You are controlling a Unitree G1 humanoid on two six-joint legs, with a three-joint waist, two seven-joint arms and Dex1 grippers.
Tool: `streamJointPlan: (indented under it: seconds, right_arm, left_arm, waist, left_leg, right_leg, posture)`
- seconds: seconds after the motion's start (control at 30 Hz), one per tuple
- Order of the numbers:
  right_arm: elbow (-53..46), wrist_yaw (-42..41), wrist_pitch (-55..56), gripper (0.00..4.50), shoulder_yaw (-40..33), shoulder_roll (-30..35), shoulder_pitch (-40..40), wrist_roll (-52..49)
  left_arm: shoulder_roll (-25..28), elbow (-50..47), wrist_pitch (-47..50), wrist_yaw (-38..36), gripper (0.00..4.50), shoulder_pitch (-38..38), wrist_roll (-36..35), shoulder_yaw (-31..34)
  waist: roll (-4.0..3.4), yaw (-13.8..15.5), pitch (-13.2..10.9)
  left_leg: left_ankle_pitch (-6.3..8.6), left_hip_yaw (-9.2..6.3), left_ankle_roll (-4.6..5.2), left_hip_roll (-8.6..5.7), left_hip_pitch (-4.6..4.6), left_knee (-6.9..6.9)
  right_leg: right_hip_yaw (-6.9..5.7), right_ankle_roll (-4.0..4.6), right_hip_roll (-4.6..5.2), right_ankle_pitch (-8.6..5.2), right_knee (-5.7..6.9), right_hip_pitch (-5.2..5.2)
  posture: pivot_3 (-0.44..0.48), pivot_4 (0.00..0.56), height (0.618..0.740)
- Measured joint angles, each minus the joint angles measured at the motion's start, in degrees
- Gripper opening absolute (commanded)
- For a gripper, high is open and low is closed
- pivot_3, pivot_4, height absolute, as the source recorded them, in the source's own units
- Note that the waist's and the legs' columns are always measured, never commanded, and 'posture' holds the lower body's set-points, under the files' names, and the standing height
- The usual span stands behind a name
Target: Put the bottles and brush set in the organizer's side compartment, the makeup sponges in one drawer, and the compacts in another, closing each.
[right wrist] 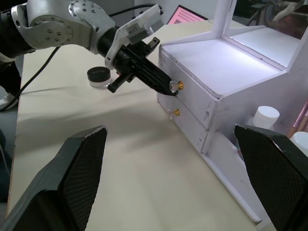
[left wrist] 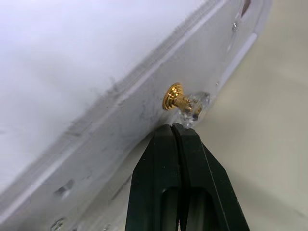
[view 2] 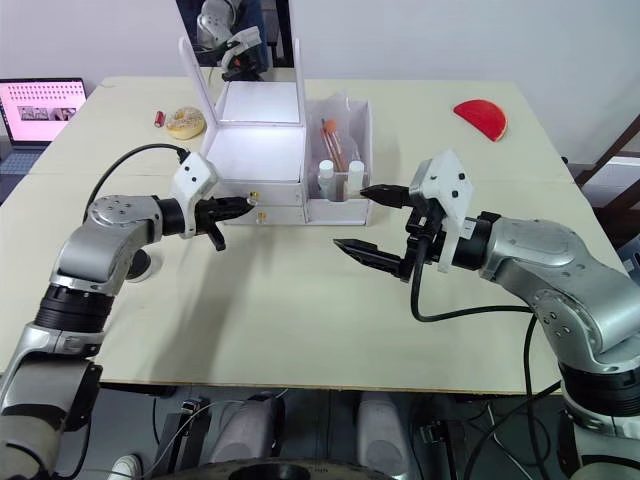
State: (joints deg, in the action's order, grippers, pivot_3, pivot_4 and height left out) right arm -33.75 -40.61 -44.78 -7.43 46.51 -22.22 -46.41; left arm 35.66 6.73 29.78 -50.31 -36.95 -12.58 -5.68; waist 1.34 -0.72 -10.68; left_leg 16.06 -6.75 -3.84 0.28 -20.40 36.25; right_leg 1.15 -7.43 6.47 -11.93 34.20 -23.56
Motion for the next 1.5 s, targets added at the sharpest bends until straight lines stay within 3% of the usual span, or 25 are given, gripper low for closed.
streamJointPlan:
  seconds: [0.5,0.77,0.87,0.97,1.1,1.37,1.5]
  right_arm:
    - [0.02,-0.04,-0.57,4.5,-0.17,0.04,0.42,-0.2]
    - [5.64,-4.39,-1.26,4.5,-8.67,7.84,9.24,1.04]
    - [11.79,-7.56,1.55,4.5,-13.93,10.12,15.8,4.72]
    - [17.13,-10.78,6.41,4.5,-17.83,10.82,20.25,8.25]
    - [26.1,-15.58,14.67,4.5,-22.21,10.79,24.97,12.63]
    - [45.29,-21.76,26.69,4.5,-26.54,10.82,26.63,17.24]
    - [47.87,-23.42,28.79,4.5,-26.73,10.82,26.67,18.19]
  left_arm:
    - [2.43,-0.94,1.6,-1.43,0.02,0.54,-1.28,0.93]
    - [15.1,-12.02,9.23,-9.69,0.02,13.42,-12.76,16.19]
    - [20.66,-10.74,9.63,-13.59,0.91,22.09,-15.21,26.91]
    - [23.56,-6.64,7.47,-15.46,2.41,28.56,-15.45,36.53]
    - [25.12,1.84,1.15,-16.0,4.46,36.13,-12.7,44.32]
    - [25.12,16.54,-11.06,-15.23,4.46,43.36,-9.22,50.32]
    - [25.15,21.39,-15.48,-14.45,4.46,43.56,-8.76,50.74]
  waist:
    - [0.0,-0.23,0.0]
    - [-0.01,-0.15,-0.01]
    - [-0.01,-0.17,-0.01]
    - [-0.03,-0.17,-0.02]
    - [-0.03,-0.22,-0.03]
    - [-0.04,-0.43,-0.04]
    - [-0.05,-0.45,-0.05]
  left_leg:
    - [0.0,0.0,0.0,0.0,0.01,-0.03]
    - [0.02,0.0,0.02,0.0,-0.1,-0.19]
    - [0.04,0.03,0.05,0.0,-0.1,-0.17]
    - [0.04,0.03,0.05,0.0,-0.01,-0.16]
    - [0.05,0.05,0.04,0.0,0.03,-0.1]
    - [0.05,0.11,0.03,0.02,0.03,-0.18]
    - [0.05,0.12,0.03,0.02,0.03,-0.18]
  right_leg:
    - [0.0,-0.02,0.0,0.0,-0.01,-0.01]
    - [0.0,0.05,0.0,-0.2,-0.07,-0.14]
    - [0.01,0.06,0.01,-0.22,-0.09,-0.15]
    - [0.0,0.07,0.01,-0.26,-0.07,-0.11]
    - [0.0,0.0,0.02,-0.31,-0.08,-0.08]
    - [-0.01,0.02,0.06,-0.3,-0.09,-0.13]
    - [0.0,0.01,0.06,-0.3,-0.08,-0.14]
  posture:
    - [0.0,0.15,0.739]
    - [0.0,0.15,0.739]
    - [0.0,0.15,0.739]
    - [0.0,0.15,0.739]
    - [0.0,0.15,0.739]
    - [0.0,0.15,0.739]
    - [0.0,0.15,0.739]
